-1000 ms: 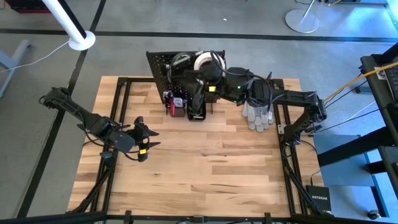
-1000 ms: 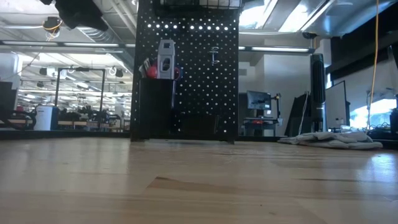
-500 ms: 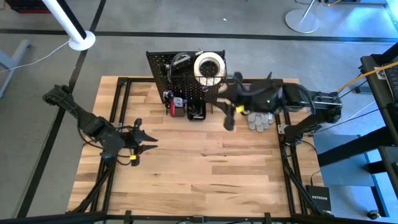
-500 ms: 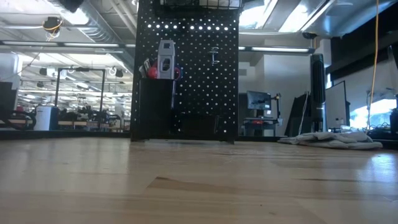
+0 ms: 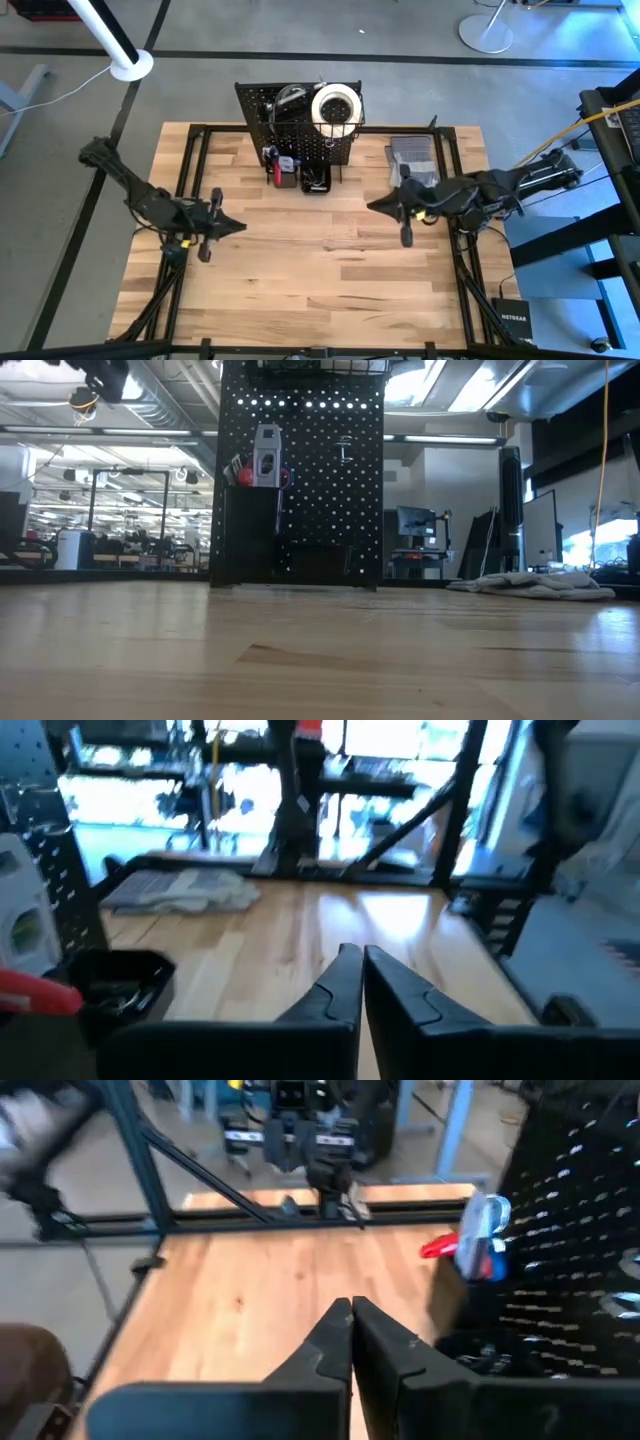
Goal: Hang tools onto peg board
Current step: Return to Home Position
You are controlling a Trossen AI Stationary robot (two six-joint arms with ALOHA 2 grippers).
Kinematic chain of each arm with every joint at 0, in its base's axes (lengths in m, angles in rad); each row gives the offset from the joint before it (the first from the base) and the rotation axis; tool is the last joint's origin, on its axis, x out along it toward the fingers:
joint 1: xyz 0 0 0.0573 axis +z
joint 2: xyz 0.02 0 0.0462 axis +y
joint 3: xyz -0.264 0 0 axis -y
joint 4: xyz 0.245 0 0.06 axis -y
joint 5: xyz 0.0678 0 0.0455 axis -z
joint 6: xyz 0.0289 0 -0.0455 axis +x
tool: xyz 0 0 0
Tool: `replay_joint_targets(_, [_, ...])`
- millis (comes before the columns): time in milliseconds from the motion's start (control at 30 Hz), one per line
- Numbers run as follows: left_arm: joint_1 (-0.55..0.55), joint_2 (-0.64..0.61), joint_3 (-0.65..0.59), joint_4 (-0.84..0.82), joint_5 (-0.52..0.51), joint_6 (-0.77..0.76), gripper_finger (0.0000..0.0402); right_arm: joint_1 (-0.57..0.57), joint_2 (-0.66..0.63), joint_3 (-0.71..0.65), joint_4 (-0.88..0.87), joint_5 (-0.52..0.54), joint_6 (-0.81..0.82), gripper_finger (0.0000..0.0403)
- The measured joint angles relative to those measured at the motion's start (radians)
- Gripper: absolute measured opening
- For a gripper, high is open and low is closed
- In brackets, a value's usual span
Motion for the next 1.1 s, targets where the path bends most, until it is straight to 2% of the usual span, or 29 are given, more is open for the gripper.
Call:
replay_joint_targets(200, [0.012, -0.175, -0.155, 0.104, 0.022, 0.029, 0.0004, -0.001, -0.215, -0.332, 0.275, -0.079, 0.014, 0.0008])
replay_joint_targets(433, [0.047, -0.39, -0.263, 0.122, 0.023, 0.054, 0.0002, -0.001, -0.442, -0.606, 0.462, -0.133, 0.045, 0.0005])
replay_joint_targets(533, [0.092, -0.469, -0.301, 0.121, 0.023, 0.07, 0.0003, -0.001, -0.506, -0.678, 0.472, -0.118, 0.056, 0.0005])
replay_joint_targets(633, [0.133, -0.536, -0.348, 0.117, 0.022, 0.106, 0.0003, -0.001, -0.538, -0.702, 0.404, -0.106, 0.069, 0.0012])
replay_joint_targets(767, [0.171, -0.547, -0.386, 0.12, 0.016, 0.083, 0.0003, -0.001, -0.541, -0.701, 0.379, -0.137, 0.147, 0.0024])
replay_joint_targets(867, [0.182, -0.544, -0.398, 0.083, -0.023, 0.085, 0.0003, -0.001, -0.529, -0.744, 0.416, -0.206, 0.065, 0.0026])
replay_joint_targets(1000, [0.182, -0.545, -0.398, 0.05, -0.026, 0.004, 0.0004, -0.003, -0.537, -0.846, 0.556, -0.185, 0.007, 0.0027])
replay_joint_targets(1033, [0.182, -0.545, -0.398, 0.051, -0.016, 0.002, 0.0004, -0.003, -0.55, -0.874, 0.574, -0.185, 0.004, 0.0027])
replay_joint_targets(1100, [0.181, -0.543, -0.398, 0.052, 0.081, 0.099, 0.0004, -0.003, -0.579, -0.933, 0.6, -0.189, 0.008, 0.0027])
